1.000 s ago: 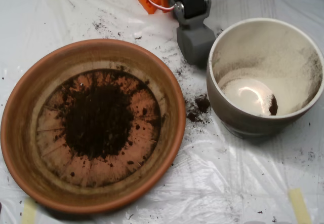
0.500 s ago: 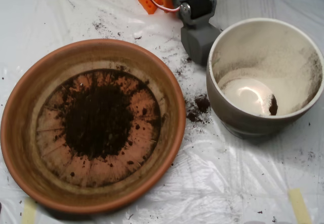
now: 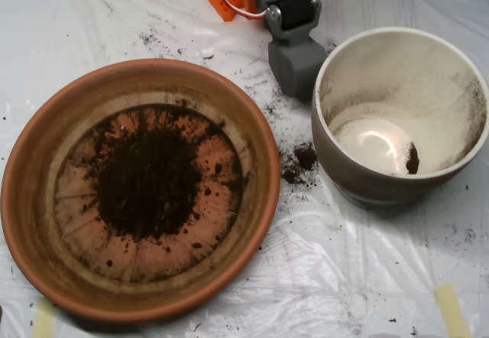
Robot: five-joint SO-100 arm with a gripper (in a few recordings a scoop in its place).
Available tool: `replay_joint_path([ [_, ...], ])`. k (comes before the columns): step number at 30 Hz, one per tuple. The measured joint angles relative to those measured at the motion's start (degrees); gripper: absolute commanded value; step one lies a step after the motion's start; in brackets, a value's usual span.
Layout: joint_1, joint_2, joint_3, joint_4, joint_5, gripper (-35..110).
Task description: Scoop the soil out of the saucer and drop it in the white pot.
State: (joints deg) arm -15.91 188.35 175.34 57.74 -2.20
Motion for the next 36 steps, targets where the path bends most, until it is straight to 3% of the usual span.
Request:
replay_joint_path([
  [11,11.43,0.0,-7.91,-1.14,0.26,6],
  [18,21.01,-1.14,-12.74,-2.02,5.63,15],
  [24,31.64,-24.35,-26.1,-2.11,6.24,13],
  [28,37.35,-42.1,-33.4,-4.57,5.8,22],
  [36,42.71,-49.04,-34.54,-8.96,4.83,36],
])
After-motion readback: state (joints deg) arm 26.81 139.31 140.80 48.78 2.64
